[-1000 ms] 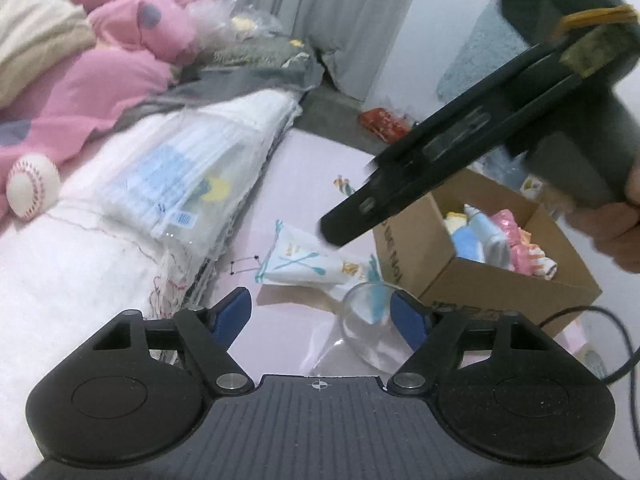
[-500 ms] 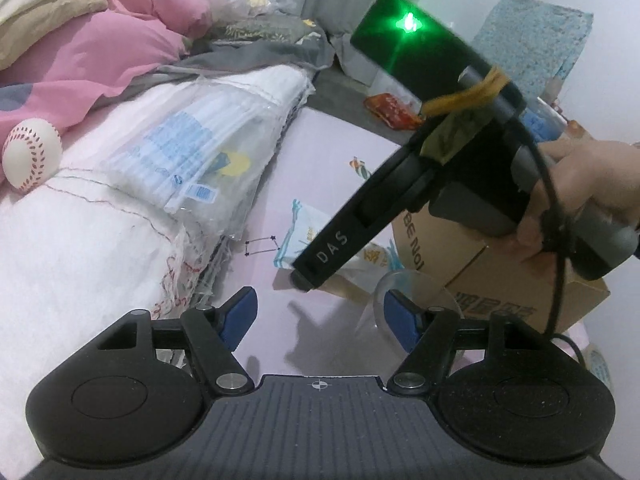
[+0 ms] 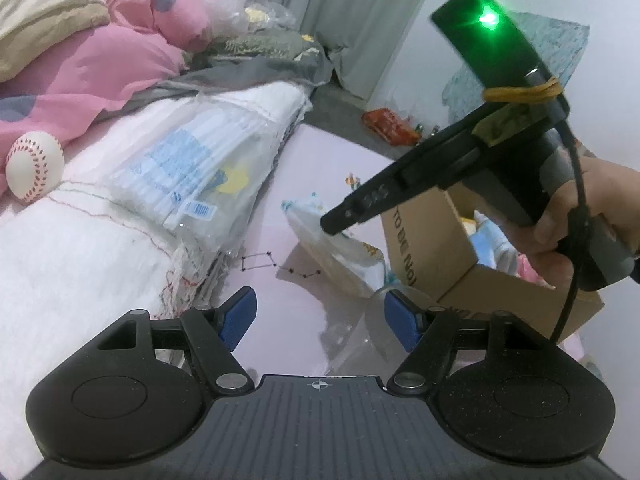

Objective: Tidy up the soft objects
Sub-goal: 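Move both tools toward the white wipes packet with blue spoon print, then grasp the white wipes packet with the left gripper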

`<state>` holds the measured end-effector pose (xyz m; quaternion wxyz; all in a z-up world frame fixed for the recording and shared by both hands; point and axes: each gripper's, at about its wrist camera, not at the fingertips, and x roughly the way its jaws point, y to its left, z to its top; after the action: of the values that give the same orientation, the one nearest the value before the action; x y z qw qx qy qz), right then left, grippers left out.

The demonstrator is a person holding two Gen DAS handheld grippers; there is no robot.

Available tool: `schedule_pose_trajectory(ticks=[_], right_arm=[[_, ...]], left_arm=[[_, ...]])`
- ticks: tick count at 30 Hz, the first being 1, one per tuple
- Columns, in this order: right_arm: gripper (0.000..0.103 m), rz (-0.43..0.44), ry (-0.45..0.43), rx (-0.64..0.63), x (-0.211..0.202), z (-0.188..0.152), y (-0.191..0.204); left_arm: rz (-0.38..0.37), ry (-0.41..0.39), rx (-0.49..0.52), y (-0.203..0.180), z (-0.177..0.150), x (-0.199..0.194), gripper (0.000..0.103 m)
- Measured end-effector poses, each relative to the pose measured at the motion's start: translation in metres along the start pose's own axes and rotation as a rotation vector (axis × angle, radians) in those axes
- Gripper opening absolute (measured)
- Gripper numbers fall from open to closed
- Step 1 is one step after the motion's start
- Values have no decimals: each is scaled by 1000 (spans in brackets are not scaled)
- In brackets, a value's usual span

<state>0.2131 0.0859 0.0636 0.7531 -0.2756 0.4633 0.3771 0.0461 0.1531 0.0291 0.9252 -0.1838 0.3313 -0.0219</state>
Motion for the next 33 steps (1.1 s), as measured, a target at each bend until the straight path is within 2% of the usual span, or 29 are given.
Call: schedule_pose_trajectory(ticks=[8, 14, 19, 25, 26, 27, 33], right_arm=[[0, 79, -172, 116, -57, -7, -27], [0, 92, -271, 153, -101, -25, -33], [0, 90, -242, 188, -106, -34, -34], [0, 182, -144, 279, -79, -25, -45], [6, 201, -119, 300, -71, -22, -48], [20, 218, -94, 328, -62, -19, -51], [44, 267, -51, 393, -27, -6, -67]], left_arm=[[-16, -44, 20, -12, 2, -9, 75], [-31, -91, 57, -31, 3, -13, 75], [-14, -79, 44, -33, 5, -10, 75], [12, -5, -87, -5, 22, 14, 73], [10, 9, -93, -2, 25, 20, 73], [20, 26, -100, 1, 29, 27, 72], [63, 88, -125, 8, 37, 58, 72]])
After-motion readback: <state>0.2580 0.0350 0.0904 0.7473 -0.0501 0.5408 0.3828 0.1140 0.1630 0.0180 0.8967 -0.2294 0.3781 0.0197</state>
